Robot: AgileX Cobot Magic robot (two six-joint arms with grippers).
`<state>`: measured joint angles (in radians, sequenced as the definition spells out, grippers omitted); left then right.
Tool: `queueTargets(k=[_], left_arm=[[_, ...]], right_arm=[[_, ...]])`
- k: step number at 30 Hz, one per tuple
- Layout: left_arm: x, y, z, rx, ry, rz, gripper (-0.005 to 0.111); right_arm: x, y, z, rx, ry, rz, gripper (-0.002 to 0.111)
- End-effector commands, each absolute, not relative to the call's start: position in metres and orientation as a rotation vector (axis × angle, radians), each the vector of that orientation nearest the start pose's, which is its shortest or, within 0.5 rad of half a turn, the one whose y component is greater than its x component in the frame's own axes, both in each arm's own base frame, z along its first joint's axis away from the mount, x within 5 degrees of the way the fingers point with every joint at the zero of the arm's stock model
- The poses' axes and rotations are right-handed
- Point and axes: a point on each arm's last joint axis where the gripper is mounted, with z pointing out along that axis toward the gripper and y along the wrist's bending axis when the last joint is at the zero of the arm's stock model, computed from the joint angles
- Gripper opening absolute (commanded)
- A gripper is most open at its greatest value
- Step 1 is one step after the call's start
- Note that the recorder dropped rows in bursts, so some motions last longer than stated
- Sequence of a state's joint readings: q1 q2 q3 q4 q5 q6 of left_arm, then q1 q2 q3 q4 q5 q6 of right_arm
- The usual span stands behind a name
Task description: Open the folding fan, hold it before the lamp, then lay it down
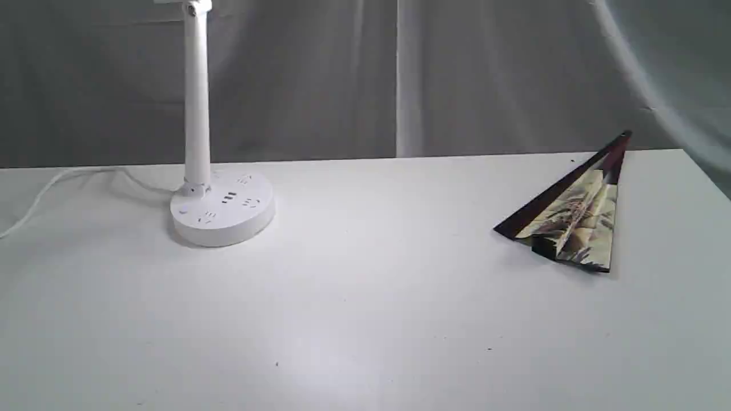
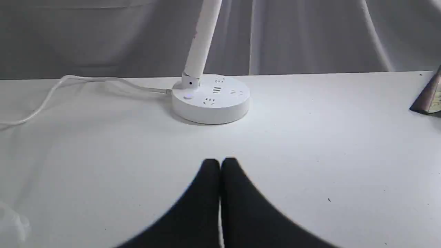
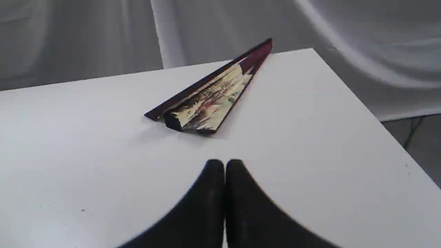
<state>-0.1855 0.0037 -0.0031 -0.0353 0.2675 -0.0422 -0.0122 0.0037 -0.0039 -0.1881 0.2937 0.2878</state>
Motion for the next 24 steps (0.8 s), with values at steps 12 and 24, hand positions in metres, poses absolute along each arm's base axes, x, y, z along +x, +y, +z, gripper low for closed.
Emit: queueTargets(k=[12,24], left_arm=[[0.054,-0.011,0.189,0.107,1.750,-0.203,0.000],[0.054,-0.011,0.189,0.107,1.750,-0.203,0.000]], right_arm=[[0.056,-0.005,0.194,0.126,1.696,0.030,0.000],[0.056,-0.001,0.216,0.350,1.426,0.367,0.000]])
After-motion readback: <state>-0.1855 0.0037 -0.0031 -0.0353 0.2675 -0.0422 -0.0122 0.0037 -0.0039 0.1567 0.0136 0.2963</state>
